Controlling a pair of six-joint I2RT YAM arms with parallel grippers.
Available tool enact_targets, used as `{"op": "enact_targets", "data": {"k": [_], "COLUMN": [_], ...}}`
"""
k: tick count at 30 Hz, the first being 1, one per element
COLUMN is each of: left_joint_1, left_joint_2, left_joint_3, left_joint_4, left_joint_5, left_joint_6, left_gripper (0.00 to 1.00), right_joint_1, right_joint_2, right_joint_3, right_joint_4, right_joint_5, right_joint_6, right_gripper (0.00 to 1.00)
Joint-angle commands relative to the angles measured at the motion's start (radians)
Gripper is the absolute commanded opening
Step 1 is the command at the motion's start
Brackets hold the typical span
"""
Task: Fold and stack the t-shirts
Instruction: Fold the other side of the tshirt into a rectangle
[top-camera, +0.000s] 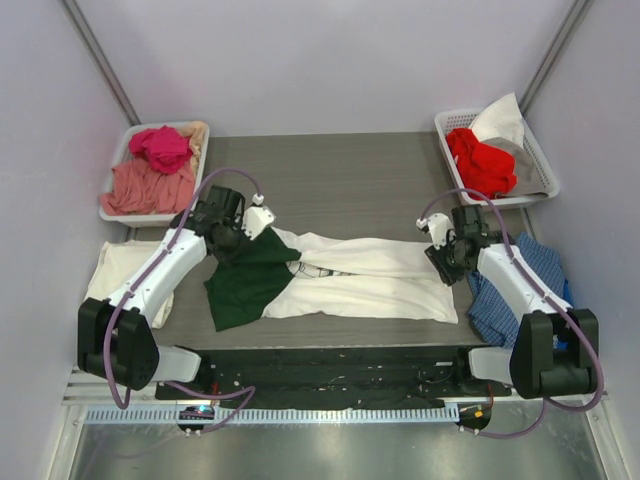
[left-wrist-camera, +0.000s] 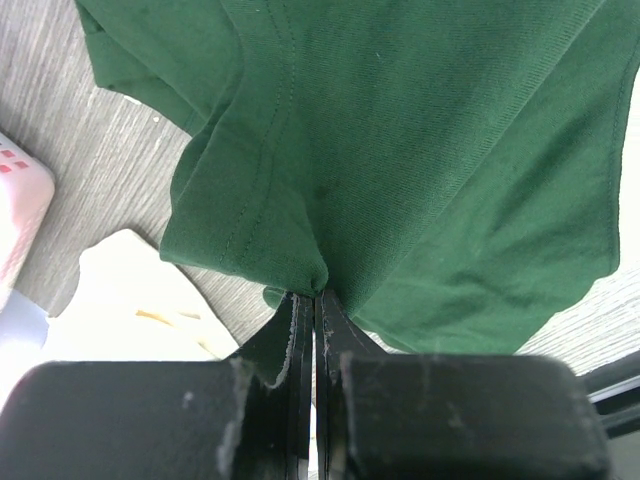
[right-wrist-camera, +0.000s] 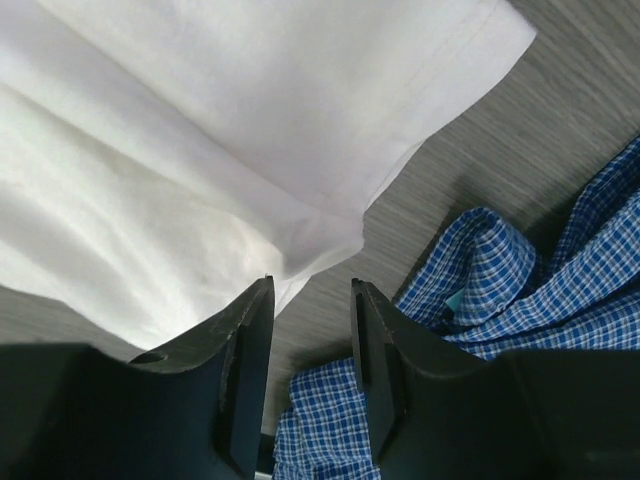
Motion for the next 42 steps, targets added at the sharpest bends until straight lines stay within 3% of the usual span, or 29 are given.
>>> {"op": "enact_targets", "data": {"k": [1, 5, 10, 21, 26, 42], "left_joint_1": [-0.005, -0.005, -0.005, -0.005, -0.006, -0.006], "left_joint_2": [-0.021, -0.035, -0.043, -0.009, 0.008, 0.068], "left_joint_3": [-0.017, -0.036, -0.065, -0.069, -0.063, -0.014], "left_joint_4": [-0.023, -0.028, -0.017, 0.020, 0.026, 0.035], "left_joint_5": [0.011, 0.008, 0.004, -0.009, -0.007, -0.021], "left_joint_6": [-0.015, -0.021, -0.027, -0.026, -0.026, -0.023], "left_gripper": [0.00, 0.00, 0.00, 0.00, 0.00, 0.00], "right_joint_1": [0.005, 0.005, 0.005, 0.005, 0.007, 0.033], "right_joint_2": [-0.077, -0.128, -0.157, 0.038, 0.107, 0.018], "right_joint_3": [0.033, 0.064, 0.059, 0.107, 0.115, 0.006], "right_joint_4": [-0.128, -0.196, -0.105, 0.120, 0.123, 0.042], "right_joint_5": [-0.046, -0.068, -0.046, -0.020, -0.049, -0.095], "right_joint_6": [-0.039, -0.048, -0.007, 0.031, 0.041, 0.015], "right_gripper": [0.44, 0.44, 0.45, 0.45, 0.45, 0.45]}}
